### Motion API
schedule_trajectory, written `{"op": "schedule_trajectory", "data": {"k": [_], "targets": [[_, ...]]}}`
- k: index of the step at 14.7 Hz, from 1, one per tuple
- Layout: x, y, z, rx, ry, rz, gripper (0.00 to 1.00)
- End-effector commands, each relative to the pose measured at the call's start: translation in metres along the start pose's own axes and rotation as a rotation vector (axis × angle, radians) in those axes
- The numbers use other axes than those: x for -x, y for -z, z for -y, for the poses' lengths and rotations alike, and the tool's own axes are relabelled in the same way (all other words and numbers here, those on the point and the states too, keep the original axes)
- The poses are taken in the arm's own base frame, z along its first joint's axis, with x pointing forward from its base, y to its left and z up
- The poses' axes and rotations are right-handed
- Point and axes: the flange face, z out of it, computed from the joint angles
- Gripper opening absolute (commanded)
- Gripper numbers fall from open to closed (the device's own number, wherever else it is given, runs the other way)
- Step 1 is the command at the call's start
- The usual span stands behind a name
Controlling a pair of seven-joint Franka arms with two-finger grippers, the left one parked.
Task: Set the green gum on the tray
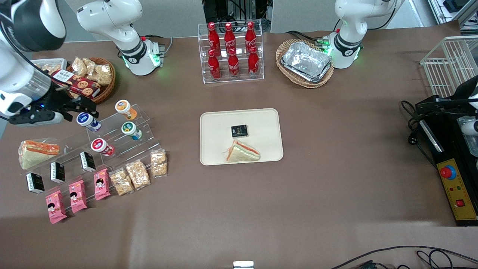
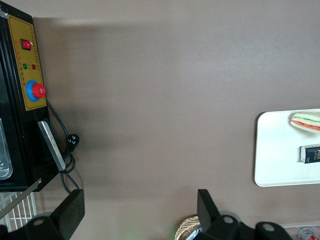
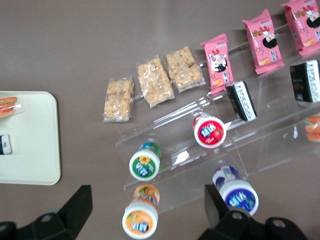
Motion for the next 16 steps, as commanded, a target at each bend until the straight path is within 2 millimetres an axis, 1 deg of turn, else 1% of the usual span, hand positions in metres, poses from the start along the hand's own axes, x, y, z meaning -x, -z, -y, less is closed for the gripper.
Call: {"op": "schedule_trajectory", "data": {"k": [1, 2, 3, 4, 6, 9, 11, 16], "targets": [[0.007, -0.058, 0.004, -0.005, 0.053, -0.040, 1.00], [0.009, -0.078, 0.006, -0.003, 0.055, -0.050, 1.00], [0.012, -0.098, 0.015, 0.000, 0.077, -0.057, 1.00], [0.014, -0.116, 0.019, 0.006, 0.095, -0.060, 1.00], [0.016, -0.141, 0.023, 0.017, 0.109, -0.043, 1.00], [0.025, -0.172, 0.024, 0.026, 0.112, -0.028, 1.00], [0.032, -0.184, 0.025, 0.027, 0.116, -0.023, 1.00], [0.042, -0.200, 0.023, 0.030, 0.115, -0.037, 0.99]]}}
